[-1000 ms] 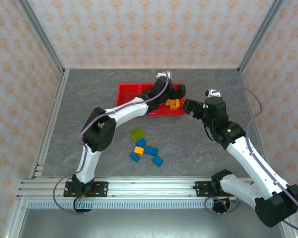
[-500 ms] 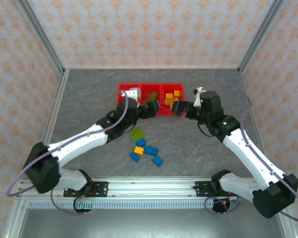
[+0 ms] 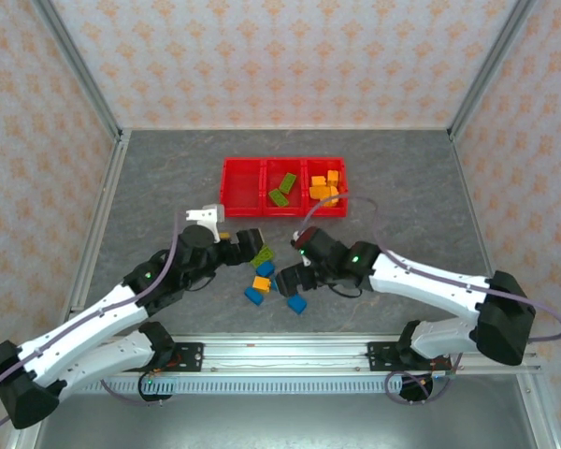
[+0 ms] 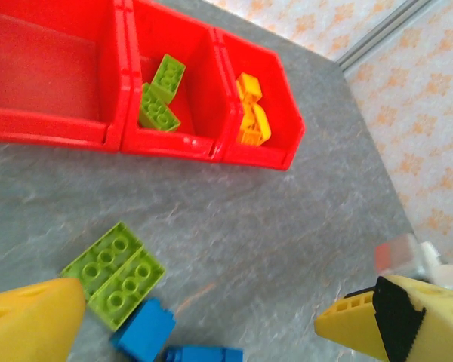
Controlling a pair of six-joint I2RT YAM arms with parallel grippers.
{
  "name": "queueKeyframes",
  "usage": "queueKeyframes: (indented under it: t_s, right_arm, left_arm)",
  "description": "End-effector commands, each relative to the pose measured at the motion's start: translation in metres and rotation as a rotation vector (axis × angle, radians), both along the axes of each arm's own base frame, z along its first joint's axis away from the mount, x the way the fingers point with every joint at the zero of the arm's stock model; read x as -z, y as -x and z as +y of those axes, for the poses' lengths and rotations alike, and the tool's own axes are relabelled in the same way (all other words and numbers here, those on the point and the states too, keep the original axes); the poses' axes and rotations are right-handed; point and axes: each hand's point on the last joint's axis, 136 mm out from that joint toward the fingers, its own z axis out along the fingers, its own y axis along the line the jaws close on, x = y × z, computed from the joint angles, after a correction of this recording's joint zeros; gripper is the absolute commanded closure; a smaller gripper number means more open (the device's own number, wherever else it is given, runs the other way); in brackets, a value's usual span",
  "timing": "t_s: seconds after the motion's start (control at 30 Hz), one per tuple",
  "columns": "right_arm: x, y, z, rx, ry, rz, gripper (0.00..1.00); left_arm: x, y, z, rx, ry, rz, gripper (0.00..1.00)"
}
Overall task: Sort the legos into containers by color
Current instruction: Pick up the lego from the bottom-center of the table.
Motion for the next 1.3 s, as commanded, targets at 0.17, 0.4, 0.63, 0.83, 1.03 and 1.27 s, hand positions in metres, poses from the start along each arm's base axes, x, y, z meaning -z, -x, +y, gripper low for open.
queueKeyframes:
  t_s: [0.17, 0.4, 0.63, 0.83, 1.03, 1.27]
  right_arm:
    - [0.056, 0.016, -0.021, -0.01, 0.18, 0.027, 0.03]
    - [0.07, 0.016, -0.004, -0.106, 0.247, 0.023, 0.1]
    - [0.086, 0.023, -0.002, -0.159, 0.343, 0.033, 0.17]
    - [0.094, 0.028, 0.0, -0.179, 0.395, 0.028, 0.28]
    - [0.101, 0.029, -0.002, -0.183, 0.417, 0.041, 0.49]
    - [0.071, 0.026, 0.012, -0.205, 0.338, 0.01, 0.92]
  left_arm:
    - [-0.016, 0.035, 0.067, -0.159, -0.034, -0.017, 0.01]
    - [-0.027, 0.043, 0.088, -0.205, -0.057, -0.057, 0.01]
    - [-0.035, 0.052, 0.106, -0.245, -0.041, -0.099, 0.01]
    - [-0.047, 0.059, 0.119, -0.281, 0.031, -0.167, 0.01]
    - [-0.048, 0.062, 0.124, -0.302, 0.061, -0.179, 0.01]
    - [-0.041, 0.058, 0.124, -0.32, 0.035, -0.15, 0.01]
